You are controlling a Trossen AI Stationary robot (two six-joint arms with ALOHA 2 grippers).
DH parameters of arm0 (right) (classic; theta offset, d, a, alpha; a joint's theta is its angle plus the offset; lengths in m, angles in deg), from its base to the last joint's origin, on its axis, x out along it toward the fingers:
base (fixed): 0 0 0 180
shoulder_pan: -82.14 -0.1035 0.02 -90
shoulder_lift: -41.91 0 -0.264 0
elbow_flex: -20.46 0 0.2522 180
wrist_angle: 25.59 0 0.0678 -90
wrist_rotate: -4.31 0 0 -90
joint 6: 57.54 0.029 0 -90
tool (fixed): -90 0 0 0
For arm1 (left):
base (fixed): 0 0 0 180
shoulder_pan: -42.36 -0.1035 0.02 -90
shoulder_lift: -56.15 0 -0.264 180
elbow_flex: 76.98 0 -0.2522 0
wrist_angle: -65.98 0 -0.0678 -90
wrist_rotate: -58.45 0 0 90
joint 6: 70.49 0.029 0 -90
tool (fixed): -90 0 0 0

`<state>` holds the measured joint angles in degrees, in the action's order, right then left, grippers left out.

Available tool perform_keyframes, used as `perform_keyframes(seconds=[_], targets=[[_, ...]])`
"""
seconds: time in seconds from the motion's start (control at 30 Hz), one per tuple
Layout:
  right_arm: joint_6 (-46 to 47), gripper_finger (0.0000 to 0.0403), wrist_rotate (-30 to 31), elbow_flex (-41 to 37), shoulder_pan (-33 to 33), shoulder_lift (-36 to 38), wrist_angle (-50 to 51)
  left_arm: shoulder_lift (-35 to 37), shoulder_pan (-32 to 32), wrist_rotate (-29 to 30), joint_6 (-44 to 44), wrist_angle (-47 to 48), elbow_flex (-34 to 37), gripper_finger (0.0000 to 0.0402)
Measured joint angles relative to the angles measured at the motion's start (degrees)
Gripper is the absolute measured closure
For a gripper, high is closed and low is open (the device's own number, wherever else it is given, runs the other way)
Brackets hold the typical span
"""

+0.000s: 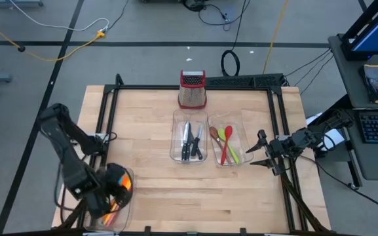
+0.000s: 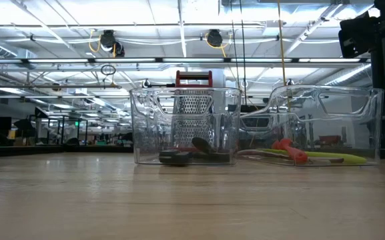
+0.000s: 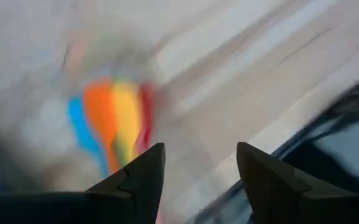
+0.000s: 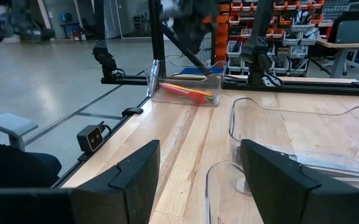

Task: Pick & Place Kitchen Items
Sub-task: Return to Home Position

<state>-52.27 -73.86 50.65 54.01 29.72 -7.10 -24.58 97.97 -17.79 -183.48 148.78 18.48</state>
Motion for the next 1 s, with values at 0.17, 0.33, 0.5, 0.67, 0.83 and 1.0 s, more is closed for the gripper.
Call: perform_keyframes(seconds=[0.17,0.33,0.5,0.67,0.83,1.0], targets=[[0.01,0.0188,0.11,0.00,-0.01,0.01,0.00,4.22,-0.30,25.49,13.09,4.83,-5.06,0.0224],[0.03,0.0188,0.08,0.00,-0.01,0.01,0.16,8.38,-1.44,46.68,41.69,4.39,-6.11,0.0247],[0.03,0.0188,0.07,0.00,-0.01,0.01,0.28,11.26,-4.05,58.31,56.73,4.46,-6.11,0.0254],[0.03,0.0188,0.07,0.00,-0.01,0.01,0.28,11.56,-7.99,59.11,57.83,4.49,-5.21,0.0254],[-0.36,0.0188,0.07,0.00,0.00,0.01,0.28,11.43,-12.83,54.68,54.08,3.39,-1.86,0.0254],[-0.34,0.0188,0.07,0.00,-0.01,0.01,0.28,11.46,-17.54,45.95,54.61,-10.70,8.90,0.0254]])
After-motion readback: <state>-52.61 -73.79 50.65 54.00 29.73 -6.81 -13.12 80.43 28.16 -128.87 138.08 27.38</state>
